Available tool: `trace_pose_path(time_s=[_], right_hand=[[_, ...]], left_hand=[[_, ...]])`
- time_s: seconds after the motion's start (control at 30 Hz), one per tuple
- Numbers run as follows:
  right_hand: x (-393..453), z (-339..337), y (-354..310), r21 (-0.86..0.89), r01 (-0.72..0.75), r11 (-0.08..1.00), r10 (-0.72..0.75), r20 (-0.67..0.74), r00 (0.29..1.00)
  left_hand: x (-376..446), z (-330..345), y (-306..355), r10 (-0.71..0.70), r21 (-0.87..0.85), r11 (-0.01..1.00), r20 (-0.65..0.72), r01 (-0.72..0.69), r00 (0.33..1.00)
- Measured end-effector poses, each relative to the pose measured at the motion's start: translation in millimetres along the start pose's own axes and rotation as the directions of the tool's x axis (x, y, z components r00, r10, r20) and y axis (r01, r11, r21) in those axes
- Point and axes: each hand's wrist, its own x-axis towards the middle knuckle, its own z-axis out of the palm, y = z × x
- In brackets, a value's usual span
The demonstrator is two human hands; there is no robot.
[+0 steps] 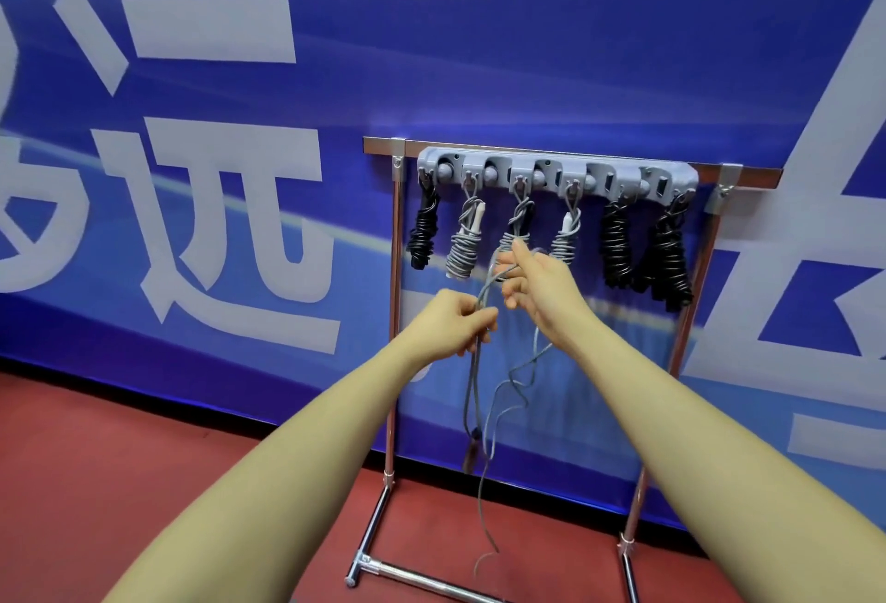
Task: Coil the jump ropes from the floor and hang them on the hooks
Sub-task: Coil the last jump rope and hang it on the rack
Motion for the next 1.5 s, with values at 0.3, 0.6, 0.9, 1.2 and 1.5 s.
trace_pose_path(time_s=[0.3,0.6,0.9,1.2,1.5], right_hand=[[-37,-14,44,-0.586,0.010,0.810,0.229,0.332,0.915],[-16,-5,33,-0.358,0.054,0.932,0.032,0.232,0.972],[-11,-6,26,-0.125,0.020,0.992,0.001,0.165,0.986],[-20,-29,46,-0.247,-0.060,0.967,0.072,0.040,0.997],[-21,-17,52,-0.302,-0.004,0.953,0.010,0.019,1.000]], left_hand=[[27,-11,37,0.032,-0.108,0.993,-0.164,-0.050,0.986],[10,-17,8,-0.172,-0.169,0.976,-0.194,0.140,0.966],[-11,8,-27,-0.113,-0.005,0.993,0.109,0.114,0.988],[21,-8,15,0.013,-0.171,0.984,-0.202,-0.048,0.979],[42,-22,60,-0.040,-0.278,0.960,-0.289,-0.044,0.957]])
